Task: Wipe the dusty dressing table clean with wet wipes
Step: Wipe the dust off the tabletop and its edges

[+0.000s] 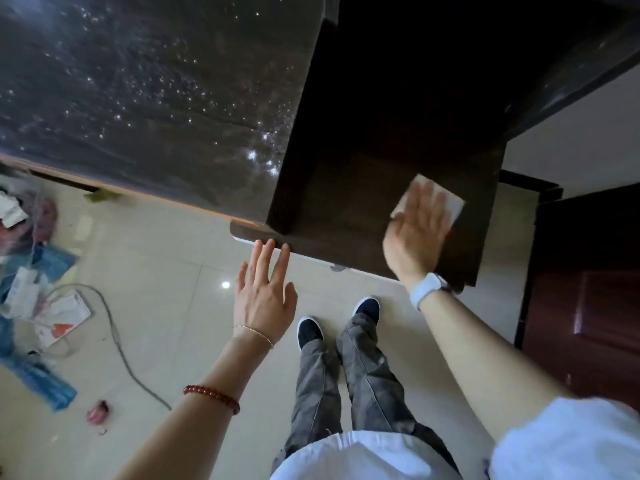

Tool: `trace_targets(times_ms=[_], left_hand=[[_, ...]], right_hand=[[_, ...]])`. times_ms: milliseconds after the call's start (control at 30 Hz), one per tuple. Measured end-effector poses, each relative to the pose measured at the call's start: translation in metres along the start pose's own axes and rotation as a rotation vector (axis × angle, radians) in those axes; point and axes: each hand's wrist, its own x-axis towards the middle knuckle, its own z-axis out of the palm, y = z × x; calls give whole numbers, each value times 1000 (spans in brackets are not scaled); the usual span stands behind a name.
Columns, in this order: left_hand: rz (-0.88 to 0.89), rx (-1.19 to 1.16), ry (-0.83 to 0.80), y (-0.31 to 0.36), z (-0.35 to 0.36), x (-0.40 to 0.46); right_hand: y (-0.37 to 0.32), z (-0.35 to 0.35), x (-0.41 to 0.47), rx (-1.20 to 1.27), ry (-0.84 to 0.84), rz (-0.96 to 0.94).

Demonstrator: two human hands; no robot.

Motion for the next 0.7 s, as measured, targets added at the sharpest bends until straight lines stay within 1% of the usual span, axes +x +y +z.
trace_targets(times_ms=[67, 100, 133, 200, 267, 333, 400, 533, 600, 700], left_hand=[[15, -44, 36, -3, 0, 1], [25, -70, 55, -5, 0, 2], [31, -90, 59, -7, 0, 2], [35, -100, 49, -8, -2, 1], [16, -69, 62, -3, -5, 0], [10, -49, 66, 9, -6, -2], [76, -50, 62, 31, -5, -1], [219, 19, 47, 74, -2, 21], [221, 44, 48, 86, -1, 41], [182, 57, 24, 99, 3, 61]], right_hand=[[-52, 19, 0, -19, -63, -298], [-69, 28, -6, -44, -91, -461], [-76, 32, -11, -61, -110, -574], [-55, 30, -22, -54, -134, -635], [-10, 19, -34, -63, -145, -560], [40, 5, -44, -55, -119, -392], [71, -10, -46, -50, -132, -233], [74, -23, -3, -19, -84, 3], [72, -27, 34, 16, -54, 83], [71, -35, 78, 62, -35, 130]])
